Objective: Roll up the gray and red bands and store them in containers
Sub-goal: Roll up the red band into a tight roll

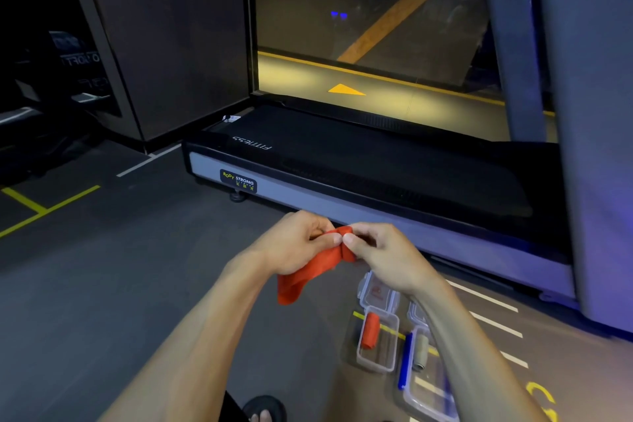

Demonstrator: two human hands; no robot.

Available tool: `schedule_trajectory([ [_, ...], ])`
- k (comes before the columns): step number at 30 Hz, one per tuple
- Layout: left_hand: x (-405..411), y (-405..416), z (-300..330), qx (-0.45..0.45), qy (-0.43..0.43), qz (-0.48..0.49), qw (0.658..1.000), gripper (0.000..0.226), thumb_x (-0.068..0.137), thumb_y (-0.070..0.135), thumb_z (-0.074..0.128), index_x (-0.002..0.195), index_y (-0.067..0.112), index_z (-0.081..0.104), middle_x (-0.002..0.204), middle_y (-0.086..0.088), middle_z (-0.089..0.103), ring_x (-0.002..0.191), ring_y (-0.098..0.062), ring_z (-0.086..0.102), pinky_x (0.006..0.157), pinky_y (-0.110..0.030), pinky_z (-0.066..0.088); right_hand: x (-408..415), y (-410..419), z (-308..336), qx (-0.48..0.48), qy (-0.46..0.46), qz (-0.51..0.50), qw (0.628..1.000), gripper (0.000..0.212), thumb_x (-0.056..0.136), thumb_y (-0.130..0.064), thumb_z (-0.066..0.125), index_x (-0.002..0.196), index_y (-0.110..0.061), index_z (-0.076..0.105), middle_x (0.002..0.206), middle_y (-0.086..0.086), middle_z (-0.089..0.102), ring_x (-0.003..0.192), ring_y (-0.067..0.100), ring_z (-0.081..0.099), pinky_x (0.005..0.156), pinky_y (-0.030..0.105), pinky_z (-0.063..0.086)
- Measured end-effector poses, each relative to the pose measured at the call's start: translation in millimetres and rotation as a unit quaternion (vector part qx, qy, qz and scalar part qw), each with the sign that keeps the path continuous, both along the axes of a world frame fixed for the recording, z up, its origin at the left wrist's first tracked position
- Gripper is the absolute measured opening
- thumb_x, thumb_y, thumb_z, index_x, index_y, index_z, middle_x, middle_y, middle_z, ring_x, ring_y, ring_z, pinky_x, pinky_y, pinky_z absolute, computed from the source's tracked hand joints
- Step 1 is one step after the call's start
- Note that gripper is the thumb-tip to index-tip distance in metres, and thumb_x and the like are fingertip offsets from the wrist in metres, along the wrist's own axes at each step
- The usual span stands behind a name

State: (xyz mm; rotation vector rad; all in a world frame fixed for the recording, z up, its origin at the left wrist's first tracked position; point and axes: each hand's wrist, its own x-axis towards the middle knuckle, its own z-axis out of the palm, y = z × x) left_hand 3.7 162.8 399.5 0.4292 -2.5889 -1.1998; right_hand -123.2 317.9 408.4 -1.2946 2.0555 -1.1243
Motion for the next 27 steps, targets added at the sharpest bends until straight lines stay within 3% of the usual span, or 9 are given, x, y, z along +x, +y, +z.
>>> schedule_trajectory([
  [2,-0.8,-1.6,-0.2,0.026,-0.004,0.001,1.0,0.026,0.1,0.033,0.062,0.084,0.014,0.071,0.075,0.004,0.077,0.07,-0.011,0.073,0.067,-0.03,0.055,0.2,1.2,1.0,-0.02,-0.045,-0.009,0.999,0.015,0.102,-0.018,0.061,0.101,-0.018,0.076,0.094,0.01,0.076,0.081,0.016,0.068,0.081,0.033,0.057],
  [5,-1.4,-4.7,-0.6,0.036,-0.001,-0.009,0.999,0.026,0.098,0.037,0.063,0.085,0.015,0.071,0.078,-0.003,0.077,0.073,-0.021,0.073,0.072,-0.04,0.058,-2.0,1.4,1.2,-0.037,-0.071,-0.035,0.996,0.011,0.1,-0.017,0.065,0.1,-0.016,0.076,0.093,0.006,0.078,0.085,0.022,0.073,0.078,0.03,0.06],
  [10,-2.6,-3.8,1.5,0.016,0.018,-0.009,1.0,0.023,0.098,0.032,0.065,0.078,0.022,0.069,0.069,0.004,0.07,0.06,-0.004,0.058,0.064,-0.033,0.049,-7.9,3.3,2.1,-0.052,-0.095,-0.057,0.992,0.004,0.096,-0.016,0.071,0.095,-0.013,0.073,0.089,0.01,0.075,0.078,0.021,0.071,0.075,0.039,0.062],
  [14,-5.7,-0.6,2.3,0.035,0.024,-0.02,0.999,0.024,0.099,0.028,0.065,0.075,0.023,0.066,0.064,0.007,0.062,0.056,-0.004,0.05,0.058,-0.027,0.04,-5.9,0.6,1.7,-0.063,-0.085,-0.078,0.991,0.02,0.089,-0.021,0.079,0.093,-0.004,0.068,0.088,0.017,0.074,0.071,0.019,0.07,0.072,0.039,0.06],
  [18,-5.6,0.5,2.9,0.055,0.037,-0.027,0.997,0.02,0.098,0.031,0.065,0.082,0.021,0.071,0.073,-0.001,0.072,0.064,-0.008,0.059,0.064,-0.033,0.047,-6.9,-0.3,0.4,-0.073,-0.076,-0.082,0.991,0.034,0.083,-0.026,0.085,0.088,-0.002,0.063,0.082,0.017,0.074,0.07,0.022,0.07,0.071,0.044,0.06],
  [22,-4.6,1.0,2.2,0.065,0.03,-0.031,0.997,0.024,0.099,0.026,0.064,0.076,0.025,0.068,0.068,0.008,0.067,0.062,-0.004,0.056,0.062,-0.028,0.044,-5.5,-0.8,-0.7,-0.066,-0.075,-0.075,0.992,0.045,0.077,-0.03,0.09,0.088,0.001,0.059,0.083,0.022,0.072,0.069,0.024,0.071,0.071,0.048,0.06],
  [24,-4.8,1.2,2.4,0.07,0.029,-0.034,0.997,0.026,0.1,0.026,0.063,0.074,0.026,0.067,0.068,0.007,0.064,0.063,-0.007,0.053,0.063,-0.03,0.042,-3.9,-1.5,-0.7,-0.065,-0.082,-0.08,0.991,0.046,0.075,-0.032,0.091,0.089,0.001,0.06,0.083,0.023,0.072,0.068,0.023,0.07,0.069,0.045,0.06],
  [27,-4.1,-0.1,2.0,0.043,0.023,-0.021,0.999,0.024,0.099,0.027,0.064,0.076,0.02,0.068,0.064,0.005,0.062,0.058,-0.006,0.049,0.06,-0.03,0.04,-0.4,-1.1,0.0,-0.053,-0.111,-0.064,0.99,0.033,0.082,-0.032,0.084,0.095,-0.006,0.068,0.078,0.011,0.073,0.069,0.016,0.068,0.064,0.03,0.058],
])
